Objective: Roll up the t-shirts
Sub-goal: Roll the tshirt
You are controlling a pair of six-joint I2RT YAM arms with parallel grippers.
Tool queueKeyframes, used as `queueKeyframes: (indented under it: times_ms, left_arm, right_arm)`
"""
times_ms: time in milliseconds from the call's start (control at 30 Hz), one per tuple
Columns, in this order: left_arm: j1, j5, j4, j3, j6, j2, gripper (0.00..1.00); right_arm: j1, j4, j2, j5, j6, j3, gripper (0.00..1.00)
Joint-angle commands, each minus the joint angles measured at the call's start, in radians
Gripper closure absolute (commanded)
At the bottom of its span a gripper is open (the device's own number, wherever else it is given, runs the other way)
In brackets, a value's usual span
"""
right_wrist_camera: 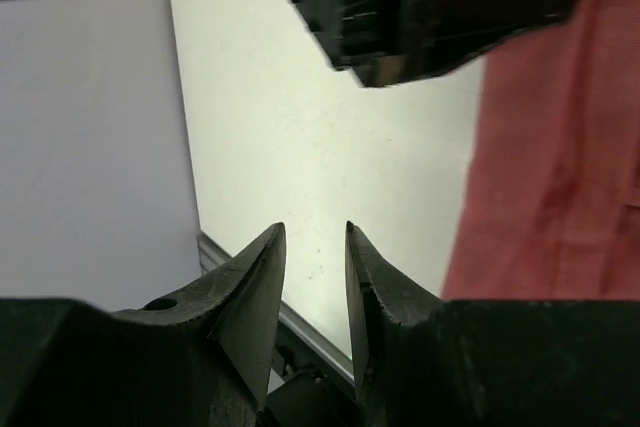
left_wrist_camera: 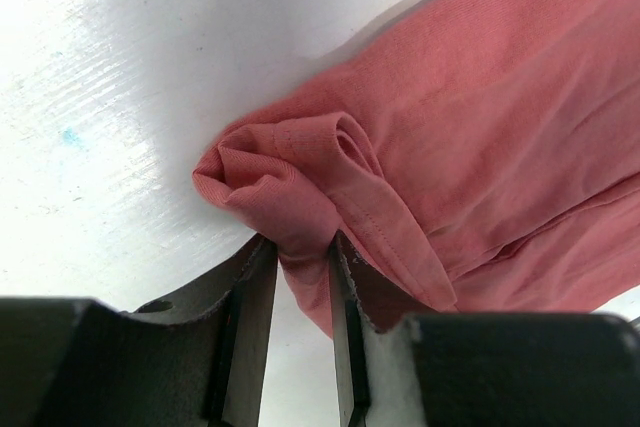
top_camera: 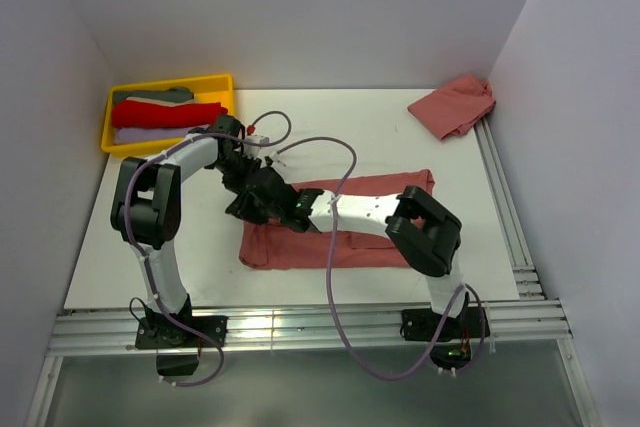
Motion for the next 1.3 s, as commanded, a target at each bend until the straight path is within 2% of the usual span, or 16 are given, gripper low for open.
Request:
queueKeyframes:
  times_ms: [0, 300, 900, 1267]
  left_arm:
    - [-0.011, -0.009, 0.013, 0.02, -0.011, 0.002, 0.68]
    - [-0.016, -0.013, 0.01, 0.028, -0.013, 0.006, 0.68]
    - [-0.026, -0.026, -0.002, 0.045, -0.006, 0.016, 0.66]
    - [-0.031, -0.027, -0.004, 0.052, -0.003, 0.032, 0.66]
  right_arm:
    - [0.007, -0.042, 0.059, -0.045, -0.045, 0.071, 0.62]
    - [0.009, -0.103, 0.107, -0.104, -0.065, 0.105, 0.62]
    - [0.009, -0.122, -0.008, -0.022, -0.044, -0.092, 0.64]
    - [0.015, -0.073, -0.048, -0.039, -0.06, -0.184, 0.64]
